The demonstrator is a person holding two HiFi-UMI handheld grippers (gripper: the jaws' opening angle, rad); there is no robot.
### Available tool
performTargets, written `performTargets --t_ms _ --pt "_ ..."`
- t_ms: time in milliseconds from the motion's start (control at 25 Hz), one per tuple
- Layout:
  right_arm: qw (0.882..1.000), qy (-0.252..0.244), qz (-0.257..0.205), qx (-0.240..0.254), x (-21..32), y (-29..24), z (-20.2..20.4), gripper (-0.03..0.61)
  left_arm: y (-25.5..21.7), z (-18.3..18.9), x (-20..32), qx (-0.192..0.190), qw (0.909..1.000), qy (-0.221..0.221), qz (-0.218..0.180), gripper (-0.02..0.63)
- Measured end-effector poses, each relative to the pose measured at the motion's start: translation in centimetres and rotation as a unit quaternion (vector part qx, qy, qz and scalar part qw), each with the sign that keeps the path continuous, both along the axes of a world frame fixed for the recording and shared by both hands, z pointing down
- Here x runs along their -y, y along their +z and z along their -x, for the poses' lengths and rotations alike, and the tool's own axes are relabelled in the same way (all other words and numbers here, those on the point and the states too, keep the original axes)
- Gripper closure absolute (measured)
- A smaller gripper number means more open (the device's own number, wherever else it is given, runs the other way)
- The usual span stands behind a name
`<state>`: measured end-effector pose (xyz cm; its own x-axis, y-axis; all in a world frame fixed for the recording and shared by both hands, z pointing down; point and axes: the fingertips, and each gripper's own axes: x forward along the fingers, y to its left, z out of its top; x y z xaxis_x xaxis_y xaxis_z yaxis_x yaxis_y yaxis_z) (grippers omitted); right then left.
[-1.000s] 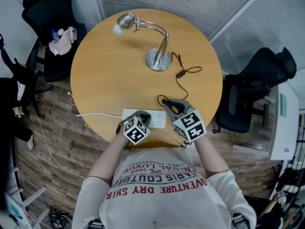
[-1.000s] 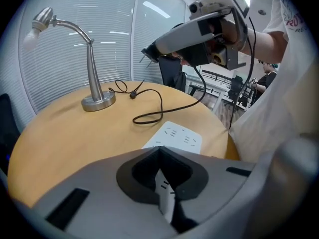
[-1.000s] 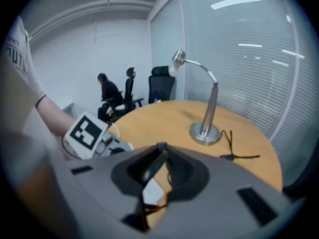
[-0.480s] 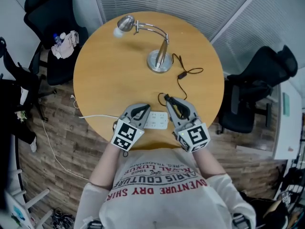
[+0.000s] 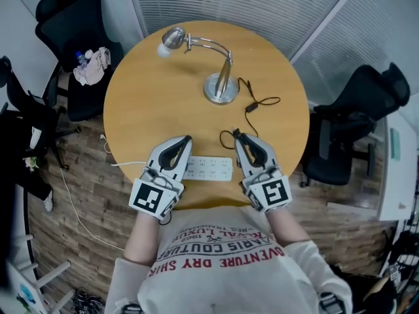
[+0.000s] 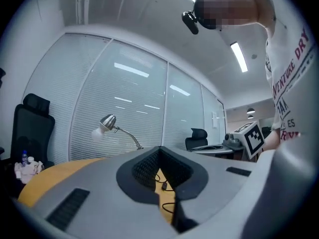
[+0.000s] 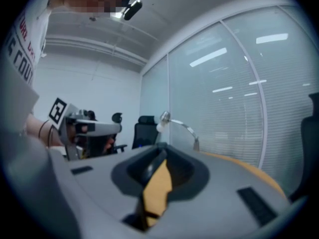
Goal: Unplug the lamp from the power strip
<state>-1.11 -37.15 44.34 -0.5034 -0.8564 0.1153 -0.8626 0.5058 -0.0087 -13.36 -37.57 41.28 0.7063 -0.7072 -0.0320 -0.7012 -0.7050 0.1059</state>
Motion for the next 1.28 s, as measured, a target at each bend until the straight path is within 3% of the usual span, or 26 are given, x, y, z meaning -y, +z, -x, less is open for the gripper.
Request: performTargets --t_ms 440,1280 --pt "1.000 -0.007 -0.024 -0.008 -0.3 -0.9 0.4 0.508 0.5 1.0 0.4 -0.002 0.9998 -0.015 0.009 0.583" --pt "1.000 -0.009 -0.012 -0.016 -0.7 0.2 1.0 0.508 1.6 -0.1 -0.1 0.009 0.9996 0.003 0.027 0.583"
